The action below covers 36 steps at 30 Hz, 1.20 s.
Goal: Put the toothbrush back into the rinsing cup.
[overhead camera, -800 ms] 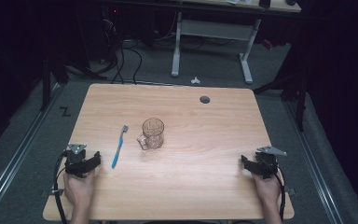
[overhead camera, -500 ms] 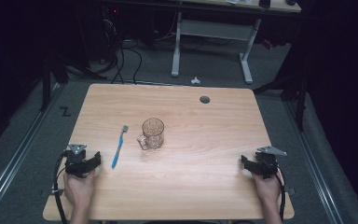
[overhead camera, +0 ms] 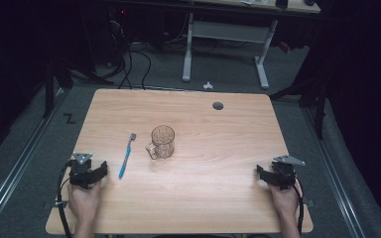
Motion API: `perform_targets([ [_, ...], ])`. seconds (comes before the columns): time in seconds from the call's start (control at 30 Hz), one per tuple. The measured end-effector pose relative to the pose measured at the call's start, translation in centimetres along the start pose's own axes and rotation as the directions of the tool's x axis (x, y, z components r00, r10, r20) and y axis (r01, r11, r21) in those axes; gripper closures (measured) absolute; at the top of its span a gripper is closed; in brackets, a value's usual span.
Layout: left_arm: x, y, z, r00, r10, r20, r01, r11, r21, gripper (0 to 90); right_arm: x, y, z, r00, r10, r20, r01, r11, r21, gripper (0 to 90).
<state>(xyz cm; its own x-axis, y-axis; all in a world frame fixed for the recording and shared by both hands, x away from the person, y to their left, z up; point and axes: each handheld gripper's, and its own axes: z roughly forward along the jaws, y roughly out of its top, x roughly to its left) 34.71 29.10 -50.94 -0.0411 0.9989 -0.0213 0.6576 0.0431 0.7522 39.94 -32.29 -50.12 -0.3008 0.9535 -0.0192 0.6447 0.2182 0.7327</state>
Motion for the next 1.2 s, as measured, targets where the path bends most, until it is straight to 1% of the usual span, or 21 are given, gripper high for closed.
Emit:
perform_targets([
  [0.23, 0.0, 0.0, 0.0, 1.0000, 0.001, 0.005, -0.001, 1.0000, 0.002, 33.8, 0.0, 0.0, 0.0, 1.0000, 0.002, -0.001, -0.002, 1.000, 0.000, 33.2],
  [0.37, 0.1, 0.0, 0.0, 0.9999, -0.002, 0.016, 0.002, 1.0000, 0.000, 33.9, 0.0, 0.0, 0.0, 1.0000, 0.000, -0.001, 0.000, 1.000, 0.000, 33.2],
  [0.5, 0.0, 0.0, -0.1, 0.9996, 0.021, 0.021, -0.021, 0.9998, 0.003, 34.8, 0.0, 0.0, 0.0, 1.0000, 0.004, -0.003, -0.004, 1.000, 0.000, 33.3],
  [0.67, -0.1, -0.1, -0.3, 0.9992, 0.029, 0.027, -0.029, 0.9996, 0.006, 37.7, 0.0, 0.0, 0.0, 1.0000, 0.004, -0.002, -0.004, 1.000, 0.001, 33.2],
  [0.77, 0.0, -0.1, -0.5, 0.9987, 0.033, 0.038, -0.034, 0.9993, 0.018, 39.6, 0.0, 0.0, 0.0, 1.0000, 0.004, -0.003, -0.004, 1.000, 0.000, 33.3],
  [0.83, 0.1, -0.1, -0.7, 0.9983, 0.040, 0.042, -0.041, 0.9988, 0.025, 39.7, 0.0, 0.0, 0.0, 1.0000, 0.005, -0.001, -0.005, 1.000, 0.000, 33.3],
  [0.93, 0.2, -0.1, -0.9, 0.9983, 0.038, 0.043, -0.039, 0.9990, 0.021, 39.6, 0.0, 0.0, 0.0, 1.0000, 0.004, -0.001, -0.004, 1.000, 0.000, 33.3],
  [1.07, 0.3, 0.0, -1.3, 0.9964, 0.055, 0.065, -0.056, 0.9984, 0.012, 38.9, 0.0, 0.0, 0.0, 1.0000, 0.004, -0.001, -0.004, 1.000, 0.000, 33.2],
  [1.2, 0.1, 0.1, -1.8, 0.9934, 0.089, 0.073, -0.088, 0.9961, -0.007, 38.9, 0.0, 0.0, 0.0, 1.0000, 0.003, -0.001, -0.003, 1.000, 0.000, 33.2],
])
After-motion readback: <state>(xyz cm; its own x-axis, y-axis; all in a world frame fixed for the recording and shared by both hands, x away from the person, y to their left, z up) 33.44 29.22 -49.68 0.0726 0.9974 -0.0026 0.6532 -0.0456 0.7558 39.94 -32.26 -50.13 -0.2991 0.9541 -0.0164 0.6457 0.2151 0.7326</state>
